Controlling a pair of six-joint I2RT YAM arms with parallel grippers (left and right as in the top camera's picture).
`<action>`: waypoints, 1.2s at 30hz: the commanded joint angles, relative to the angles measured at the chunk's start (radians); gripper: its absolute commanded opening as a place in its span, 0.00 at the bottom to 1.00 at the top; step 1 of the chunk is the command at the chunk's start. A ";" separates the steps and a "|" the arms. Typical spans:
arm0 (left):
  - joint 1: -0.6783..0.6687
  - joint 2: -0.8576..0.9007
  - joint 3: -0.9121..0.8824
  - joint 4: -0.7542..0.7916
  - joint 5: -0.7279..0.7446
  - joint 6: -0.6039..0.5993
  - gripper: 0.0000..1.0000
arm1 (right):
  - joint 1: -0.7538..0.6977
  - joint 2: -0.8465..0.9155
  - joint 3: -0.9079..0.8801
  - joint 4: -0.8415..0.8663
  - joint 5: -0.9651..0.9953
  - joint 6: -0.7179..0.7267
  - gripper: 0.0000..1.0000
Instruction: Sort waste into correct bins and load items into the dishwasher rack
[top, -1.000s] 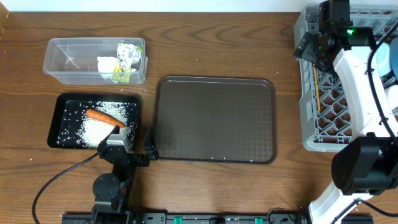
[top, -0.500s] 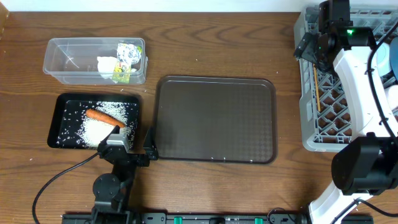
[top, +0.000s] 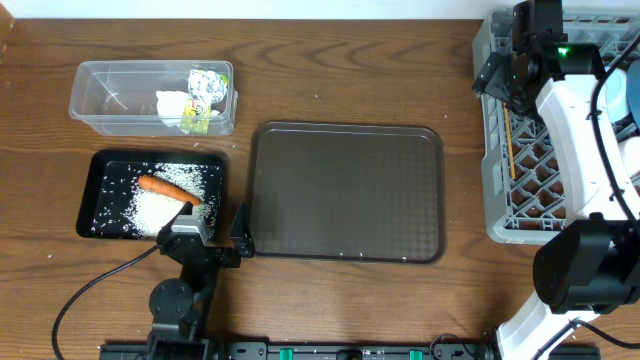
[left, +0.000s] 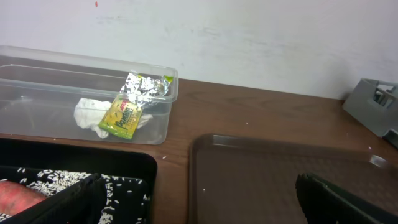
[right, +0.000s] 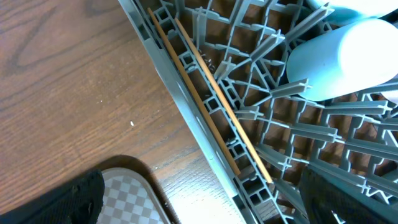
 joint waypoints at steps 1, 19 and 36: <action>0.006 -0.006 -0.010 -0.044 0.003 0.017 1.00 | -0.007 -0.001 0.000 -0.002 0.021 -0.031 0.99; 0.006 -0.006 -0.010 -0.044 0.003 0.017 1.00 | -0.006 -0.449 -0.187 0.090 0.005 -0.132 0.99; 0.006 -0.006 -0.010 -0.044 0.003 0.017 1.00 | -0.006 -1.168 -1.241 0.916 -0.121 -0.133 0.99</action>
